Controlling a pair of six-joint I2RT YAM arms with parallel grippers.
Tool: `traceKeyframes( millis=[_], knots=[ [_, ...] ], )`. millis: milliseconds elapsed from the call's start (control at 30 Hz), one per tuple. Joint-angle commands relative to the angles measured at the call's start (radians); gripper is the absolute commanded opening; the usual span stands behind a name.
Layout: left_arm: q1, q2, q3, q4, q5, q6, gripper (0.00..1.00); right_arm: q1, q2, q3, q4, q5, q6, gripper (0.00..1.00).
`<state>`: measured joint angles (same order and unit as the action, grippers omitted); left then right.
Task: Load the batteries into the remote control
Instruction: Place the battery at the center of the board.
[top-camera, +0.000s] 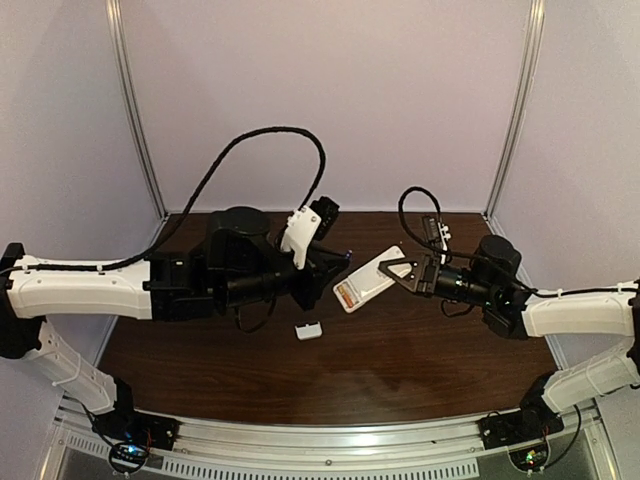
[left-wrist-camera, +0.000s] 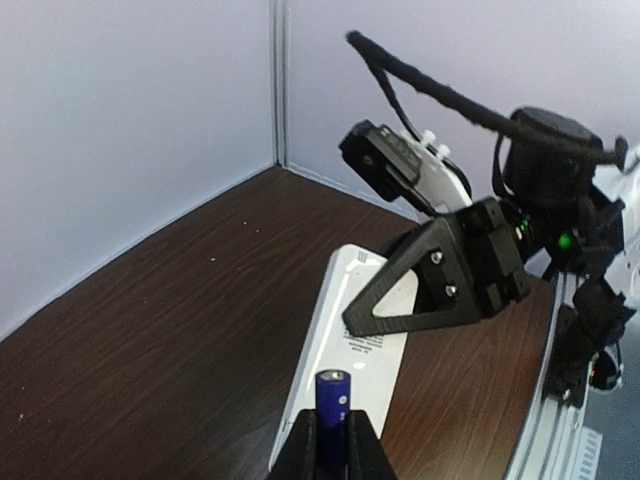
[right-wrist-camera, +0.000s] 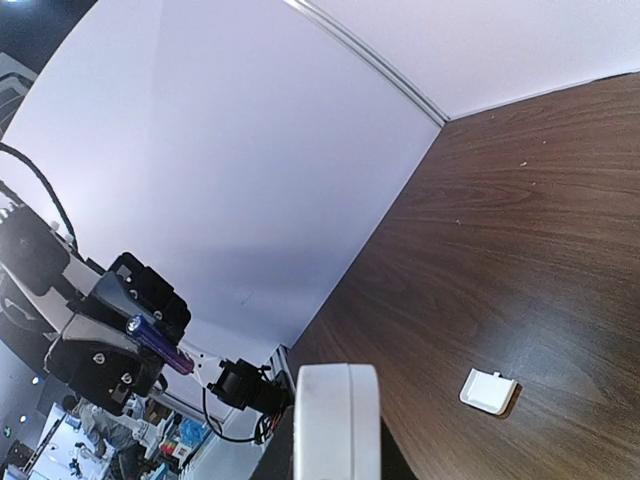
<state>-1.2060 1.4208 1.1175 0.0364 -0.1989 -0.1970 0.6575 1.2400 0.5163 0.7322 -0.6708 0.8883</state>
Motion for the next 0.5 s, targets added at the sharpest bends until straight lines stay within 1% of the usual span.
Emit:
traceKeyframes(
  millis=[0, 67, 167, 300, 400, 467],
  knots=[
    [-0.002, 0.017, -0.02, 0.123, -0.129, -0.365, 0.0, 0.011, -0.009, -0.043, 0.147, 0.133, 0.076, 0.0],
    [-0.003, 0.015, -0.037, 0.139, -0.175, -0.439, 0.0, 0.015, -0.013, -0.065, 0.189, 0.165, 0.102, 0.0],
    [-0.004, 0.018, -0.059, 0.18, -0.227, -0.491, 0.0, 0.024, -0.017, -0.094, 0.26, 0.214, 0.122, 0.0],
    [-0.021, 0.031, -0.075, 0.217, -0.288, -0.492, 0.0, 0.034, -0.009, -0.13, 0.358, 0.231, 0.123, 0.0],
    [-0.026, 0.036, -0.096, 0.257, -0.292, -0.494, 0.0, 0.036, -0.004, -0.153, 0.406, 0.246, 0.12, 0.0],
    [-0.029, 0.039, -0.128, 0.315, -0.29, -0.479, 0.0, 0.04, -0.004, -0.166, 0.425, 0.262, 0.12, 0.0]
  ],
)
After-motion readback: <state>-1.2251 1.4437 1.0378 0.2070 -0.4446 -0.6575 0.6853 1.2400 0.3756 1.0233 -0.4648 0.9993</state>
